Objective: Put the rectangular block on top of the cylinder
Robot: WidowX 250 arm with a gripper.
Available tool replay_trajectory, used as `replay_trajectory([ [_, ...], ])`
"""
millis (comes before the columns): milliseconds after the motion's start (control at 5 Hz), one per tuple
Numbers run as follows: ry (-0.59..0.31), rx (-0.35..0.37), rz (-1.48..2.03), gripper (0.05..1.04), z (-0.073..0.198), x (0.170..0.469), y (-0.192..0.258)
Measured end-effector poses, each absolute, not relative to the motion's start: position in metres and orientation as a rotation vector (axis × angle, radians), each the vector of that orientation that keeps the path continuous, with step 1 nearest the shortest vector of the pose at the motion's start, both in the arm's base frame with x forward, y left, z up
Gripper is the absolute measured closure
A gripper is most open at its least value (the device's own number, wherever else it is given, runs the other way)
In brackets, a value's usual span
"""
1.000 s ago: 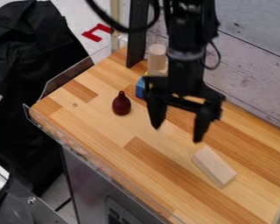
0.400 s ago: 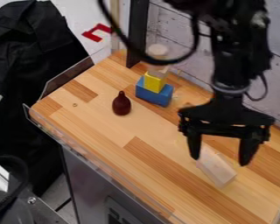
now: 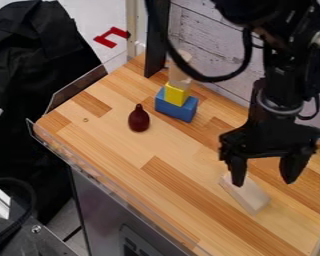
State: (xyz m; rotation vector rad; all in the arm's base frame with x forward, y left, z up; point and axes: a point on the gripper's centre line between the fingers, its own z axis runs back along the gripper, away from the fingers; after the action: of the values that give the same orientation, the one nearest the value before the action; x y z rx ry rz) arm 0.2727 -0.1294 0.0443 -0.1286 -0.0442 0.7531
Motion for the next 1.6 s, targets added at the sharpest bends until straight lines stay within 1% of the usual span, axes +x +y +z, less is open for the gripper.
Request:
replay_trajectory([
  [200,-0.056,-0.145,0.845,0.083,0.044,0.276,-0.130],
  [400,-0.035,-0.123,0.924,0.083,0.039,0.275,-0.124],
  [800,-0.004,-0.104,0.998,0.083,0.032,0.273,-0.110],
  [1000,0.035,-0.055,1.050,0.083,0.020,0.269,-0.104],
  [1200,0.035,-0.052,1.091,0.083,0.014,0.274,-0.103],
  [1600,0.026,-0.084,1.148,0.083,0.005,0.279,-0.108],
])
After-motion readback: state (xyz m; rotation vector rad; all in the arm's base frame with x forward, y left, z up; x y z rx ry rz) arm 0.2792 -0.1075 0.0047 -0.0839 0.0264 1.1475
